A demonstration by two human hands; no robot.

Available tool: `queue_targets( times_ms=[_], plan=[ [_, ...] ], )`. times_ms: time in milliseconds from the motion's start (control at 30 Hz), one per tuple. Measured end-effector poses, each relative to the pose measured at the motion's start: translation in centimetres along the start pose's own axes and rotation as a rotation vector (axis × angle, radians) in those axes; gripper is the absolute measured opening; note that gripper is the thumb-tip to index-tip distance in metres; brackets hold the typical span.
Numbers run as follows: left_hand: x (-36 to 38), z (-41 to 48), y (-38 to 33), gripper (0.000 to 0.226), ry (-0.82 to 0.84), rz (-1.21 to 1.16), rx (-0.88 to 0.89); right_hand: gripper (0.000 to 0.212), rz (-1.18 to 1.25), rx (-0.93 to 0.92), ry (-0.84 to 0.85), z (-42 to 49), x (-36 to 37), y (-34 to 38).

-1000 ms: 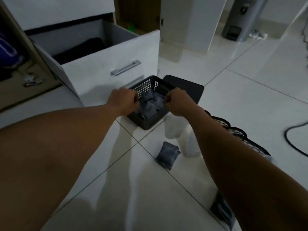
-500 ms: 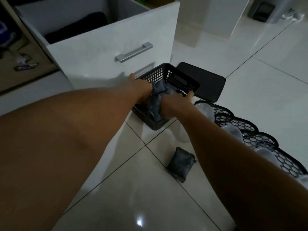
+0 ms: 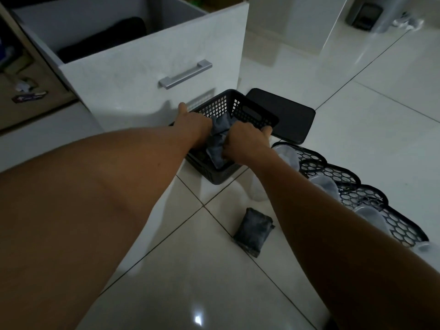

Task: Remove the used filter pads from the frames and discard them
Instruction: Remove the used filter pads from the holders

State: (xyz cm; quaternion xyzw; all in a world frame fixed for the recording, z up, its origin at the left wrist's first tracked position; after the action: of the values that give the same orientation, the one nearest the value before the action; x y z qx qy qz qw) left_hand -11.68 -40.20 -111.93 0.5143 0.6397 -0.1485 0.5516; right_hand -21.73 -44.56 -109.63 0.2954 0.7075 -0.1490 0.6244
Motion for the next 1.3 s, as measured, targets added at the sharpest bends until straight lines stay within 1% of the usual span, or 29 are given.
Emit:
queue_targets(
  times_ms=[33,100,167,200,300,367,467,500,600,633,700,733,833,900,933,1000,1100,1200,1300],
  plan=[
    [-0.3,-0.3,0.4,0.014,0.008,-0.020,-0.009,0.025,0.025,0.005,-0.036,-0.1,-0.7,-0.3],
    [-1.1,-0.6,1.3,0.002,-0.040,-0.069,-0.015,0.030,0.089,0.023,-0.080,-0.2,-1.8,-1.1],
    [-2.1,-0.9,2.2,0.024,-0.121,-0.090,-0.010,0.031,0.200,0.052,-0.110,-0.6,-2.7,-2.2],
    [-3.2,-1.4,2.4,0.029,-0.179,-0.121,0.009,0.028,0.258,0.055,-0.134,-1.3,-3.5,-2.8],
    [-6.8,-3.3,2.7,0.028,-0.306,-0.266,0.059,0.021,0.381,0.025,-0.193,-3.5,-5.7,-4.4],
    [-9.0,-4.4,1.8,0.025,-0.348,-0.325,0.087,0.027,0.446,0.030,-0.206,-4.9,-6.7,-5.7],
    [-12.0,-6.4,-1.4,0.027,-0.387,-0.439,0.143,0.043,0.503,0.066,-0.196,-7.7,-8.3,-8.7],
    [-12.5,-6.9,-2.5,0.027,-0.372,-0.532,0.176,0.044,0.486,0.076,-0.190,-8.7,-8.8,-9.5],
    [-13.8,-8.1,-7.4,0.034,-0.298,-0.810,0.322,0.032,0.305,0.121,-0.137,-12.3,-9.8,-12.9],
    [-14.6,-8.8,-9.9,0.040,-0.277,-0.869,0.379,0.033,0.247,0.148,-0.107,-14.3,-10.0,-14.5],
    [-14.7,-9.5,-13.0,0.048,-0.207,-0.934,0.405,0.039,0.211,0.213,-0.011,-16.7,-9.2,-16.9],
    [-14.8,-10.0,-15.2,0.046,-0.159,-0.953,0.423,0.039,0.218,0.261,0.025,-18.5,-8.9,-18.6],
    [-13.5,-11.2,-20.2,0.024,0.043,-1.067,0.447,0.034,0.279,0.367,0.124,-22.9,-7.3,-22.4],
    [-12.6,-12.5,-23.4,0.013,0.177,-1.145,0.455,0.032,0.413,0.454,0.147,-25.9,-6.1,-25.1],
    [-12.1,-13.0,-24.7,0.010,0.219,-1.161,0.457,0.029,0.464,0.494,0.152,-27.2,-5.6,-26.2],
    [-11.7,-14.0,-27.3,0.015,0.269,-1.156,0.489,0.025,0.512,0.552,0.147,-29.5,-4.9,-28.1],
    [-11.6,-15.1,-29.8,0.023,0.254,-1.073,0.571,0.028,0.549,0.568,0.130,-31.1,-4.3,-29.0],
    [-11.9,-15.6,-31.4,0.020,0.153,-0.915,0.614,0.030,0.541,0.585,0.144,-31.8,-3.7,-29.6],
    [-12.4,-16.3,-32.6,0.021,0.047,-0.732,0.663,0.025,0.383,0.577,0.107,-32.1,-3.4,-30.3]
  ],
)
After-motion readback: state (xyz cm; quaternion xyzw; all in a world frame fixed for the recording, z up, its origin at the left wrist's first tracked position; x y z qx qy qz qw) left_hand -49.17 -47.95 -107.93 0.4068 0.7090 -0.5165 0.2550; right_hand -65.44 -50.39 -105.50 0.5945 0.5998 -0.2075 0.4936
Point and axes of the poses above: each hand's wrist, its own z-axis towards the middle knuckle, its own x-axis out of the palm, y = z × x, the point moved 10 cm from there along z, towards the middle knuckle, and after that the axes turned 7 degrees about y, right-handed, at the moved point
